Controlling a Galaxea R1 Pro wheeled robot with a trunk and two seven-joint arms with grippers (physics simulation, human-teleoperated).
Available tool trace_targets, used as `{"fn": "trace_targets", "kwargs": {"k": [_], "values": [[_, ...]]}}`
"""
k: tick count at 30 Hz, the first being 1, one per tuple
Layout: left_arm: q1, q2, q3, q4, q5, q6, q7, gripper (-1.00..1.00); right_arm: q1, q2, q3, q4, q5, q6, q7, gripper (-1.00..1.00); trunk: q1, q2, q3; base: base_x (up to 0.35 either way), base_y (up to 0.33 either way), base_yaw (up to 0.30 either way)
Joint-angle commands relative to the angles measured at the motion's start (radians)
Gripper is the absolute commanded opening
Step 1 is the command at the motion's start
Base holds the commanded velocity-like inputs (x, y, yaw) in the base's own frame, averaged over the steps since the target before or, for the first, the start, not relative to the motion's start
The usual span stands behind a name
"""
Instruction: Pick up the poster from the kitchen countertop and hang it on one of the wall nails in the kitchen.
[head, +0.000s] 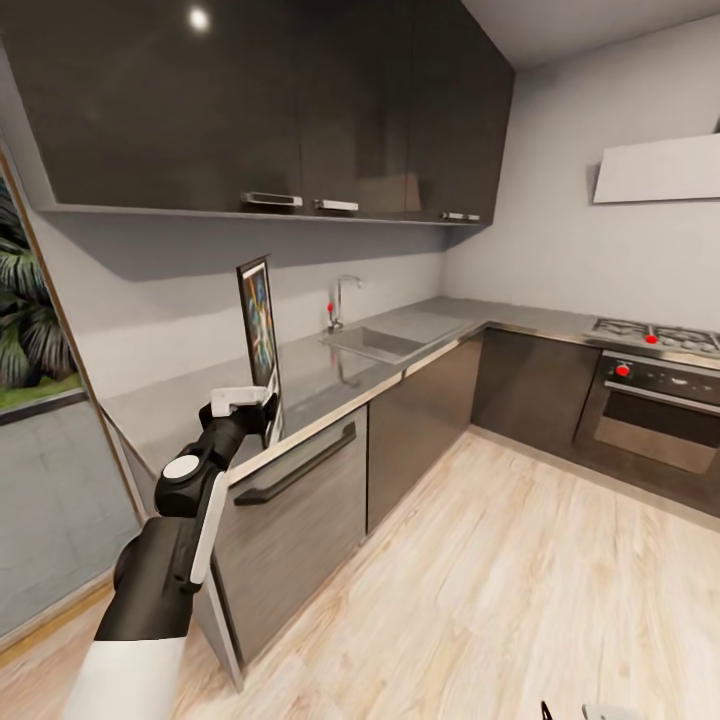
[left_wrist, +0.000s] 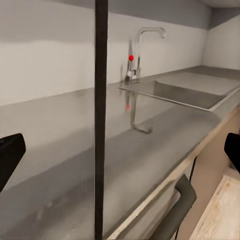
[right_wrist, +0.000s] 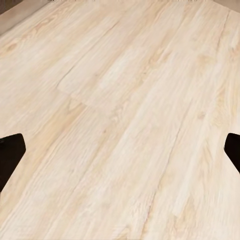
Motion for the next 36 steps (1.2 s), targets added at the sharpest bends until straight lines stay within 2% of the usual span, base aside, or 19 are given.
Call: {"fn": "trace_targets", "kwargs": {"k": [1, 30, 36], "values": [[-0.001, -0.001, 0.001, -0.001, -0.007, 0.005, -0.001, 1.0, -0.001, 0.0, 0.001, 0.001, 0.001, -0.003, -0.003, 1.0, 0.0, -0.001, -0.001, 0.211, 0.0, 0.0], [0.001, 0.0, 0.004, 0.019, -0.008, 0.005, -0.001, 1.0, -0.001, 0.0, 0.002, 0.001, 0.002, -0.003, -0.003, 1.0, 0.0, -0.001, -0.001, 0.116, 0.0, 0.0], [0.001, 0.023, 0.004, 0.019, -0.006, 0.006, -0.001, 1.0, -0.001, 0.0, 0.002, 0.001, 0.002, -0.003, -0.003, 1.0, 0.0, -0.001, -0.001, 0.005, 0.0, 0.0]]}}
